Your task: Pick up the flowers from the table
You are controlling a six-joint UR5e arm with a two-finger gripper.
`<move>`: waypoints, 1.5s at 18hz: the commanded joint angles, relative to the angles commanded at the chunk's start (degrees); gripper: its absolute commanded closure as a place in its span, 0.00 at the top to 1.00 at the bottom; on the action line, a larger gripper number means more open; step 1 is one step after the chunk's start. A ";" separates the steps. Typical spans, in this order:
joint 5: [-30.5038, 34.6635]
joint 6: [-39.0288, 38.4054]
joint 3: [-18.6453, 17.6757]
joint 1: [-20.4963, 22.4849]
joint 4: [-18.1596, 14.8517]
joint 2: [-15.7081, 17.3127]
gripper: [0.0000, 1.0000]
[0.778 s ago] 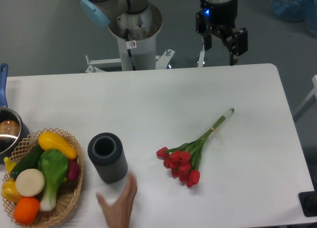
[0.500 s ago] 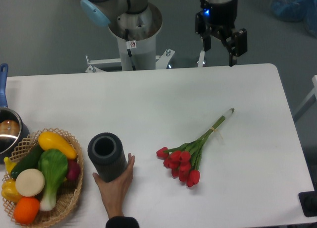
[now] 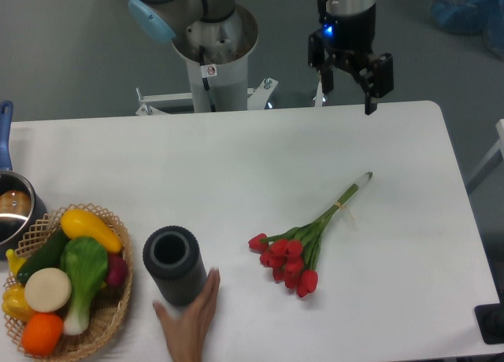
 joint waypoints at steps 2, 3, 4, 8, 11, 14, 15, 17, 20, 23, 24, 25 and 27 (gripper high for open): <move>0.00 -1.41 -0.17 -0.18 1.13 -0.53 1.00; 0.00 -2.29 -0.61 -0.18 2.45 -0.96 1.00; 0.00 -2.91 -1.22 -0.18 3.68 -1.40 1.00; -0.09 -2.91 -4.83 0.17 9.39 -2.37 1.00; -0.96 -2.91 -5.80 0.35 11.78 -3.95 1.00; -3.34 -3.44 -5.80 0.79 11.78 -5.53 1.00; -3.43 -3.96 -5.71 0.79 11.78 -6.15 1.00; -3.52 -4.41 -4.93 0.79 12.13 -7.90 1.00; -3.52 -4.32 -4.04 0.61 12.30 -10.89 1.00; -3.34 -4.23 -3.96 0.44 12.74 -12.56 1.00; -3.25 -4.23 -3.96 0.35 12.75 -13.09 1.00; -3.25 -4.23 -4.04 0.35 12.75 -13.71 1.00; -3.08 -4.23 -4.04 0.35 13.45 -14.76 1.00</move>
